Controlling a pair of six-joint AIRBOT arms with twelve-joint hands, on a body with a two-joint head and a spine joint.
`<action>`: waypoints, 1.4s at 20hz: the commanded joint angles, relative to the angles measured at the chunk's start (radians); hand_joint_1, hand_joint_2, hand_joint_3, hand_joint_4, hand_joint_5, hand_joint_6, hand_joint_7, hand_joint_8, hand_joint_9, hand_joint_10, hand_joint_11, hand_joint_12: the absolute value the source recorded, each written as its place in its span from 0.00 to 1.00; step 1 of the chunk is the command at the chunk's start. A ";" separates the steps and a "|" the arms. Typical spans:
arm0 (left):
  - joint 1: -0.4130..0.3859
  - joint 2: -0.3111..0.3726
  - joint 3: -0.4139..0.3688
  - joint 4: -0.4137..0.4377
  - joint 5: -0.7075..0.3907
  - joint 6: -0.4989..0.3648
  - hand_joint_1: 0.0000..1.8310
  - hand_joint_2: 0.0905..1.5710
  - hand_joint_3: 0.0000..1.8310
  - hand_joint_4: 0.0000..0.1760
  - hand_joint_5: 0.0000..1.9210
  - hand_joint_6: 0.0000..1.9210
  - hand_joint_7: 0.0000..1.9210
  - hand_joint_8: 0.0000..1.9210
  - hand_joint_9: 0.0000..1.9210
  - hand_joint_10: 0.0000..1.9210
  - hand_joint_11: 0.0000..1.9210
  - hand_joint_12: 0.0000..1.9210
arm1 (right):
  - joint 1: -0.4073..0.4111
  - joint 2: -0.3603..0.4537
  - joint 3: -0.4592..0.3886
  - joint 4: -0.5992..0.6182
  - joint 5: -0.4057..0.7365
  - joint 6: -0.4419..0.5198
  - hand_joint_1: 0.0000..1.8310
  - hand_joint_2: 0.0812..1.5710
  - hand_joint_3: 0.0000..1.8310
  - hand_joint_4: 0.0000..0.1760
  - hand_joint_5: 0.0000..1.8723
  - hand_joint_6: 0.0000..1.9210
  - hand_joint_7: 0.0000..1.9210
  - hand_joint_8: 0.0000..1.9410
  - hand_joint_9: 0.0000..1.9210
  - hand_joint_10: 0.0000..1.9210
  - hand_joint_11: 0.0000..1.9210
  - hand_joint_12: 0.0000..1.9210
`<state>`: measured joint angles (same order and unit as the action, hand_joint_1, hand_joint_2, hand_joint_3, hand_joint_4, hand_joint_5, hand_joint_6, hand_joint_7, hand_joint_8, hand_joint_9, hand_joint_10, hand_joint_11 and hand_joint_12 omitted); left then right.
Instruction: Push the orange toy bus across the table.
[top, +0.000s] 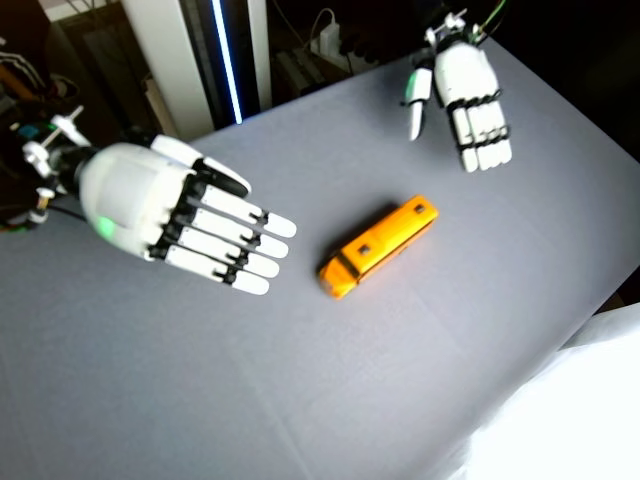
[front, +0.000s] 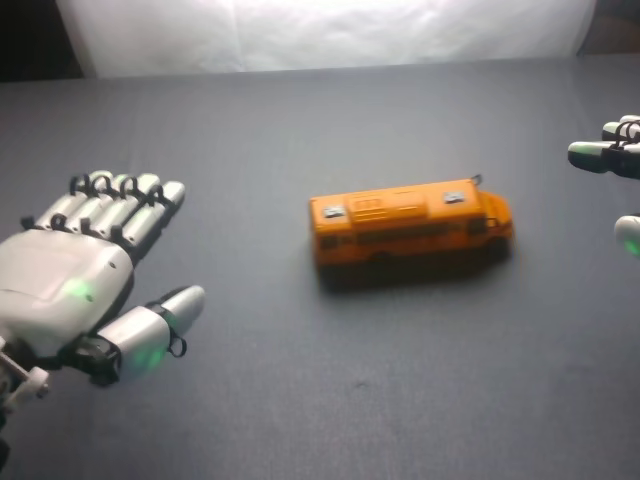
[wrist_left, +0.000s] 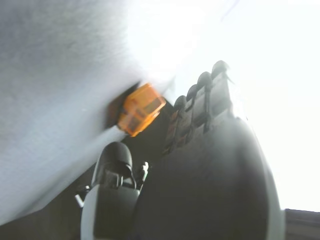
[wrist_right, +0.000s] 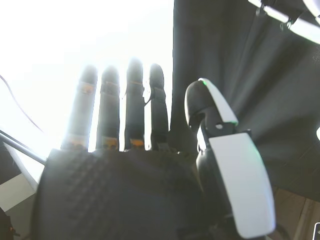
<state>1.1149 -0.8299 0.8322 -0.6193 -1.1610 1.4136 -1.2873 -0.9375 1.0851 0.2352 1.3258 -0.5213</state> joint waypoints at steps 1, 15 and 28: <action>-0.007 0.006 -0.003 0.055 -0.152 -0.013 0.00 0.88 0.01 0.00 0.00 0.00 0.00 0.00 0.00 0.00 0.00 0.00 | 0.007 -0.003 0.004 0.015 0.127 0.009 0.31 0.90 0.00 0.00 0.26 0.00 0.25 0.00 0.16 0.00 0.11 0.02; 0.016 0.071 -0.034 0.236 -0.522 -0.240 0.00 0.93 0.02 0.00 0.02 0.00 0.00 0.00 0.00 0.00 0.00 0.00 | 0.018 0.026 -0.003 0.040 0.343 0.013 0.38 0.90 0.00 0.00 0.17 0.00 0.17 0.00 0.12 0.00 0.08 0.01; 0.016 0.083 -0.055 0.306 -0.574 -0.240 0.04 1.00 0.00 0.00 0.09 0.00 0.04 0.00 0.00 0.00 0.00 0.00 | 0.033 0.053 -0.042 0.013 0.437 -0.026 0.49 0.92 0.00 0.00 0.14 0.00 0.11 0.00 0.09 0.00 0.05 0.00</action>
<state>1.1397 -0.7532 0.7837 -0.3481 -1.6100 1.1740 -1.2678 -0.8909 1.0451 0.2359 1.6382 -0.5488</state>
